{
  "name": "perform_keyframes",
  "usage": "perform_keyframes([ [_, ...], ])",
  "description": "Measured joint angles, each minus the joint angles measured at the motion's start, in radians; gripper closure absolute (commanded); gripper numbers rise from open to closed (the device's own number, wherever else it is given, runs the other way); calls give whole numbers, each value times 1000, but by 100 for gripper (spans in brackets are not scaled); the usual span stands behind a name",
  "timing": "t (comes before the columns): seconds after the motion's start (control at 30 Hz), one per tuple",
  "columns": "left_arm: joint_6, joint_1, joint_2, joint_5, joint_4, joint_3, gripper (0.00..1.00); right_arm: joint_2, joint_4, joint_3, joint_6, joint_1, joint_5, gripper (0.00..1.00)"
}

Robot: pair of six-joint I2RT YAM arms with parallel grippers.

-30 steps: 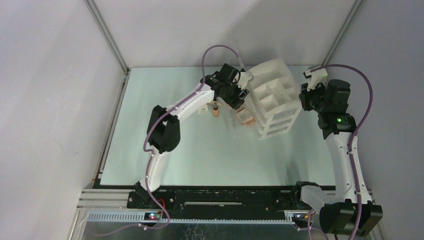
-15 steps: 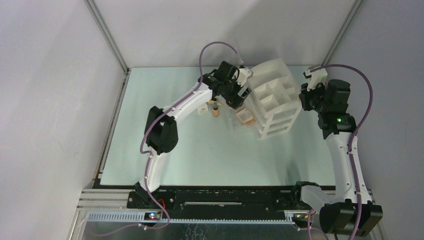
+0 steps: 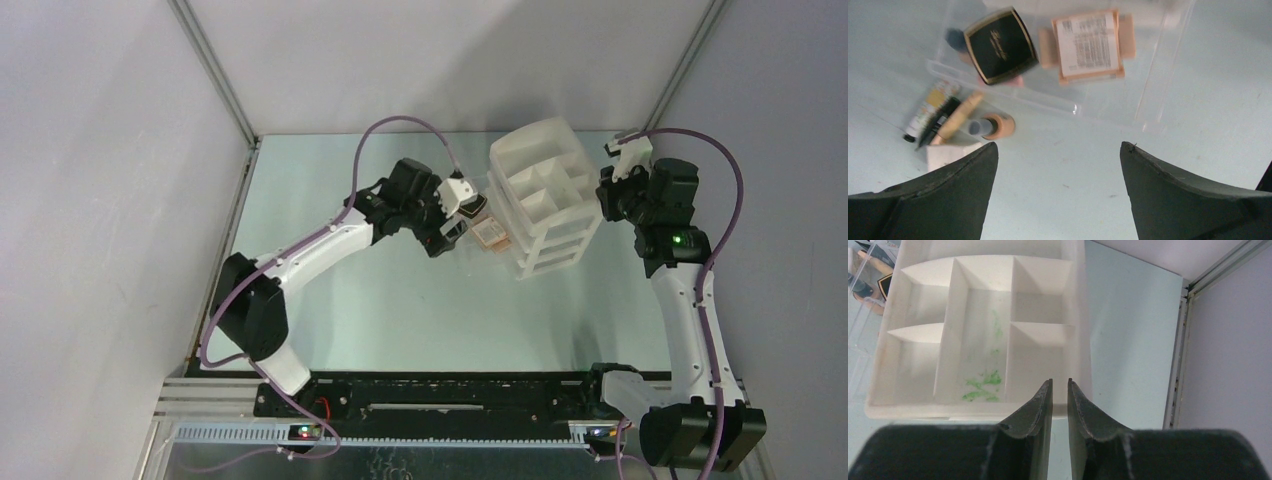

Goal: Organize the makeup
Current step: Close the drawer in the storage box.

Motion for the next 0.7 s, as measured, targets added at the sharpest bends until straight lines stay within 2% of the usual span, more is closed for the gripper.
perform_keyframes([
  [0.17, 55, 0, 14, -2, 7, -85, 11, 8, 6, 0, -1, 5, 0, 75],
  [0.7, 133, 0, 135, -7, 65, -80, 13, 37, 32, 0, -7, 28, 13, 76],
])
